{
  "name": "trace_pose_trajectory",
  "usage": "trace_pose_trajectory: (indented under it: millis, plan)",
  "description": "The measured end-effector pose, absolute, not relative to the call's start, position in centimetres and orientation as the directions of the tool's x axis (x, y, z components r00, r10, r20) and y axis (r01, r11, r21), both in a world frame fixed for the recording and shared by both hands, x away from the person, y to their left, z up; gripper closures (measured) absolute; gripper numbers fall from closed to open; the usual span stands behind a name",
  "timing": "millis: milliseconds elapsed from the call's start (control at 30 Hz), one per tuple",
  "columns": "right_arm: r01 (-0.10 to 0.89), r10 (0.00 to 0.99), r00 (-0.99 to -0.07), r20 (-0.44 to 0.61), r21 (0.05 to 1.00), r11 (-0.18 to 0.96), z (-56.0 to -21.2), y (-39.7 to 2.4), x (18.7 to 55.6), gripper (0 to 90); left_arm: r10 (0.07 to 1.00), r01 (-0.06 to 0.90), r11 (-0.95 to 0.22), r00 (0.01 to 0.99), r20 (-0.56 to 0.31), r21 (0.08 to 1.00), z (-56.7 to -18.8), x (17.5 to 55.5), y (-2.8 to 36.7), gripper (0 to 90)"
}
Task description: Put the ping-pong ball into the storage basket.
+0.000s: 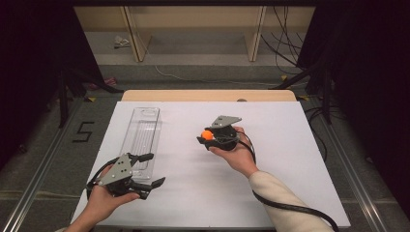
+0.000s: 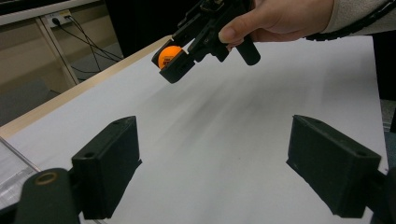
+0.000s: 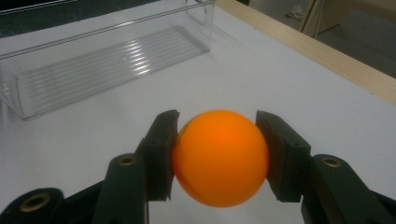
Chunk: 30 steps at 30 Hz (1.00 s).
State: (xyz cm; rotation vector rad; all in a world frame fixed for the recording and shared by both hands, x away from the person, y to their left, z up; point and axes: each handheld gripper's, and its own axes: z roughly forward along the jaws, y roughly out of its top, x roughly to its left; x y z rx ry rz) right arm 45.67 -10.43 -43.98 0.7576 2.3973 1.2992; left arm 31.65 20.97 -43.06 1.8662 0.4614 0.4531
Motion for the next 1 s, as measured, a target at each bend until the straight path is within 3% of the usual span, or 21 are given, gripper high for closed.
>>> trace_pose_trajectory:
  millis: [1000]
  plan:
    - [0.289, 0.564, -0.826, -0.011, 0.851, 0.439, -43.6, -8.6, 45.7, 51.6, 0.518, 0.096, -0.317, 0.851, 0.088, 0.944, -43.1, 31.6, 21.0, 16.4]
